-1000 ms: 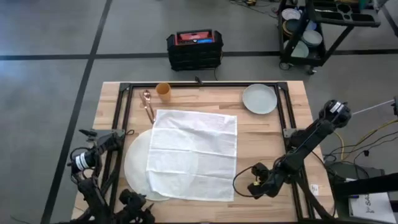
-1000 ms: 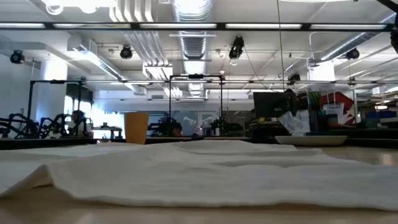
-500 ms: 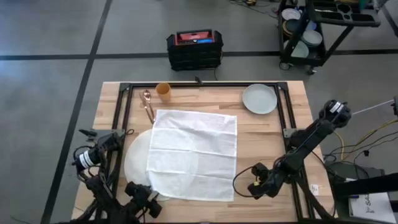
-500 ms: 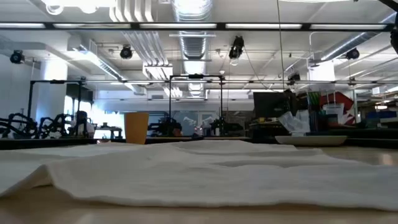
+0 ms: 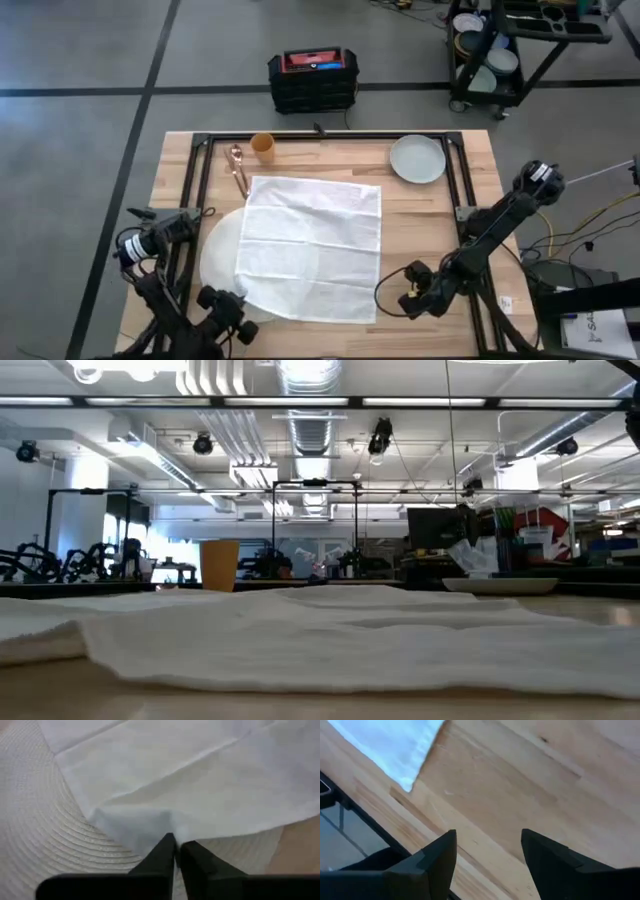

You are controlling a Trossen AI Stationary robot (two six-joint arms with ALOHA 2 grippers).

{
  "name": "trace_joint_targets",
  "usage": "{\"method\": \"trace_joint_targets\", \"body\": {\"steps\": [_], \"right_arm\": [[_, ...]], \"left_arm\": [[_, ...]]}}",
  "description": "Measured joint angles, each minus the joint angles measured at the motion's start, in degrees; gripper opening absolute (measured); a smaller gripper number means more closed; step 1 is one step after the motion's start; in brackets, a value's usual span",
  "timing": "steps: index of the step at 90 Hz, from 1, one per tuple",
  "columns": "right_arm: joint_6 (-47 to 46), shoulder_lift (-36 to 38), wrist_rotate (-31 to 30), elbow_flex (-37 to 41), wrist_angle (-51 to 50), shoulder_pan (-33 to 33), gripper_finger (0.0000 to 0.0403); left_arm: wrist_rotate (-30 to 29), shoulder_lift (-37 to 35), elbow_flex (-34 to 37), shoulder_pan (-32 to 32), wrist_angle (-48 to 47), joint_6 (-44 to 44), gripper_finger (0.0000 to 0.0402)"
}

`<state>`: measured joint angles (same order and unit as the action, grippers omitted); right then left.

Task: Set table place
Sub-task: Fold the white napkin

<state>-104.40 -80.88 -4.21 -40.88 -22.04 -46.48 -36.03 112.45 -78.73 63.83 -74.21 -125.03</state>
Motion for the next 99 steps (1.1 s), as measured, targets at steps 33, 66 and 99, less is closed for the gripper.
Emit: {"method": "trace_joint_targets", "body": {"steps": [33,66,99], "right_arm": [[-0.91,0.02,-1.87,0.00,0.76,0.00,0.0206],[1.80,-5.33,-2.70,-1.96,15.60,-0.11,0.0206],[-2.01,-20.21,0.11,-12.18,21.28,4.77,0.0171]], "left_arm": [[0.63,-12.75,-0.29,0.02,-4.31,1.63,0.0000],[2.81,-12.40,0.58,-0.86,-5.90,3.07,0.0000],[9.10,-12.40,0.65,-2.34,-6.68,3.24,0.0000]]}}
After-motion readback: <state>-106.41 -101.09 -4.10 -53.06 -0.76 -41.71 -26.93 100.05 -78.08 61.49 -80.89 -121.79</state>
